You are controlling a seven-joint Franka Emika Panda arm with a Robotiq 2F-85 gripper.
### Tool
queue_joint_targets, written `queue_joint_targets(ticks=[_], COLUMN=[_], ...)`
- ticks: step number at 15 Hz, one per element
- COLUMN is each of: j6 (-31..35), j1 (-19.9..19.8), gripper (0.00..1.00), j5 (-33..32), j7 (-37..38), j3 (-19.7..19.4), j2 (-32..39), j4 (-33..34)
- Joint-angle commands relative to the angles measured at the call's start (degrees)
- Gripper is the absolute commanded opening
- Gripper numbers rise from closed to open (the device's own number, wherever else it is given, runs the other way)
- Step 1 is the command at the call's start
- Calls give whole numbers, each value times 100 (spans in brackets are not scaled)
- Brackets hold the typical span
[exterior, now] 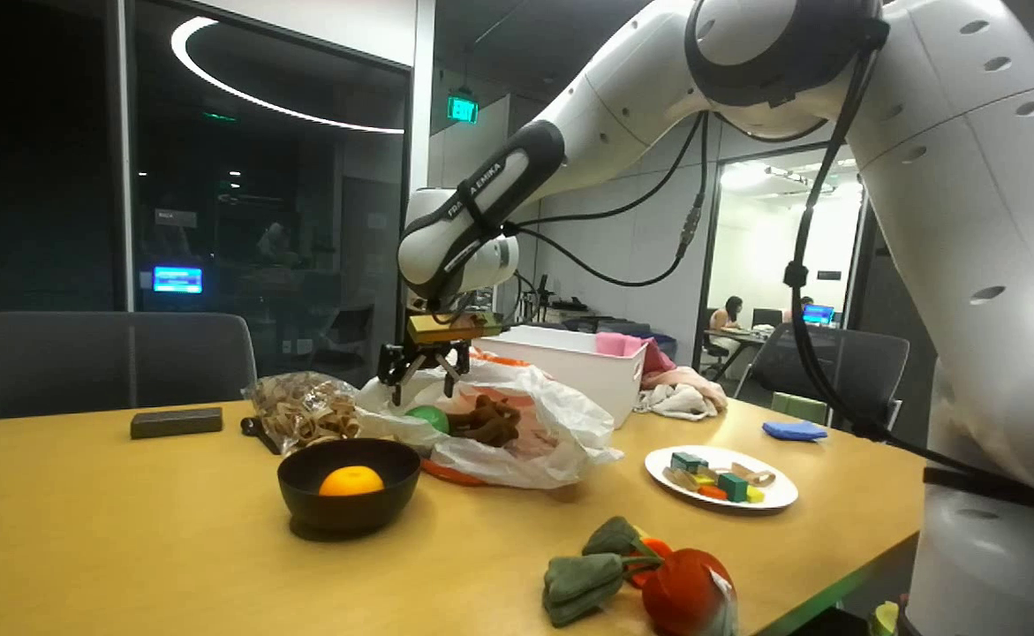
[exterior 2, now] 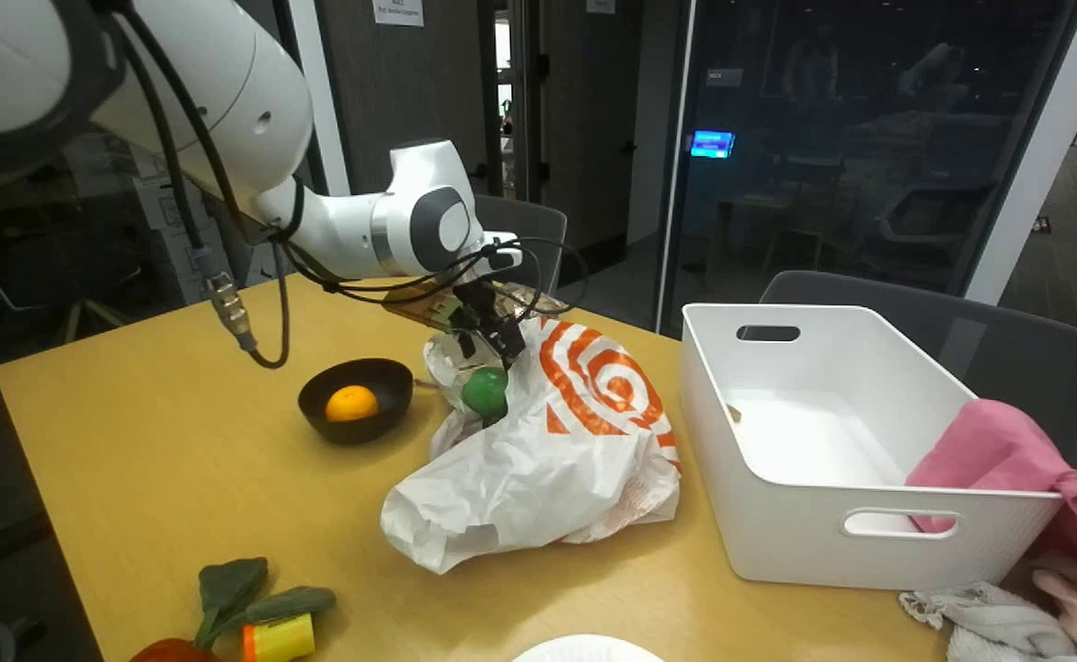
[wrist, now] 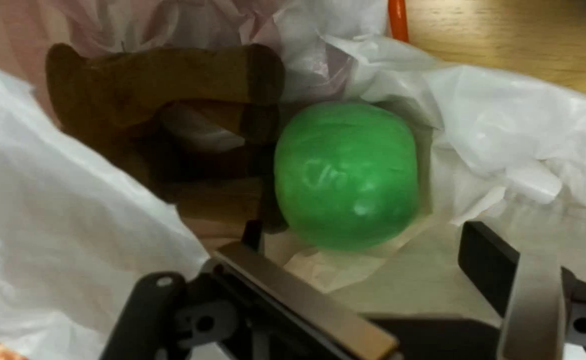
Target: Remove the objects from the plastic bag, place the stuffed toys on the table and place the fruits inside the black bowl
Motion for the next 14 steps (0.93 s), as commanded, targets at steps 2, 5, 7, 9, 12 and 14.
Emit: queue_joint_targets(ticks=[2,5,7,9,12,14], j6=[-248,-372,-424,-420,-398,-407], j1=[27,12,-6,-6,11,6], gripper=[100,100,100,72,58,57], j5=[90,151,233,267,257,272], j7=[166,139,115,56,49,25], j3=[-159,-168,-154,-140,-142,-129], j2=[287,363,406,423,377,326], j4=[338,290,274,256,259,228])
